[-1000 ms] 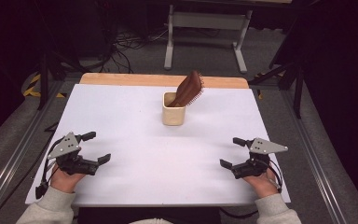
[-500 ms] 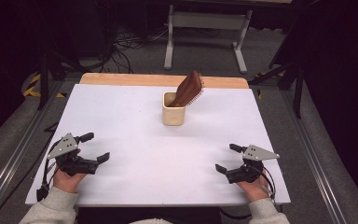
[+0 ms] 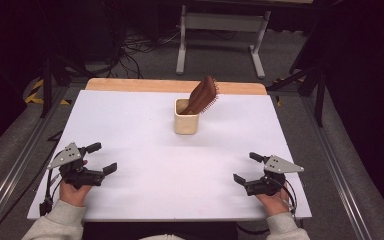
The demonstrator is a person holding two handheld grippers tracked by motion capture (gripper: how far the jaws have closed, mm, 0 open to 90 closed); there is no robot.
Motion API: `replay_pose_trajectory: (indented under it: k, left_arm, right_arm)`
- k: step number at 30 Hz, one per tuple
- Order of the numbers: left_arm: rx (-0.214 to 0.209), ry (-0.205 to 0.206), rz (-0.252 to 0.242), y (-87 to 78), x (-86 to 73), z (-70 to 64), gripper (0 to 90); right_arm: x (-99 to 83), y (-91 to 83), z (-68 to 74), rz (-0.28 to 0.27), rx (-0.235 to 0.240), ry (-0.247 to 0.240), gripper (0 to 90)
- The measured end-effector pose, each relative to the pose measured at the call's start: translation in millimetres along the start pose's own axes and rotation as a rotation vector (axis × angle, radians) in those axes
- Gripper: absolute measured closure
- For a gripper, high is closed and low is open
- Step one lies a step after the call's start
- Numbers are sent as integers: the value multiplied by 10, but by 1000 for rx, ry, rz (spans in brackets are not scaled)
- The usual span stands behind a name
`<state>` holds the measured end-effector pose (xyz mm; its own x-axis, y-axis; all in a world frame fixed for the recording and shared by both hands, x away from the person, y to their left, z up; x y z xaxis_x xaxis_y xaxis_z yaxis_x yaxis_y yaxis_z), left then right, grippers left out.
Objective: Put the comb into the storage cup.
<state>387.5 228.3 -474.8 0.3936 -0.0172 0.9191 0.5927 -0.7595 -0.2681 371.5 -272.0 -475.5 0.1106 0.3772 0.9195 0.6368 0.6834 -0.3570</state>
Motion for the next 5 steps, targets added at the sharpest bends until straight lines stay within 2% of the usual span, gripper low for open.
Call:
replay_pose_trajectory:
  k: [2,5]
  left_arm:
    - [-3,-7,1,-1,-2,-1,1]
    - [8,13,1,6,-3,-13,1]
  right_arm:
    - [1,-3,-4,-2,-1,1,8]
    - [-1,-5,-16,3,-7,3,9]
Point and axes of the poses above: each handheld gripper's, and its own axes: y roughly forward along the jaws, x roughly out of its top, z roughly to its left, the point moved 5 cm from there along y, roughly forward along the jaws, and after that the axes turned 9 degrees about -y, right-handed, at the moved point
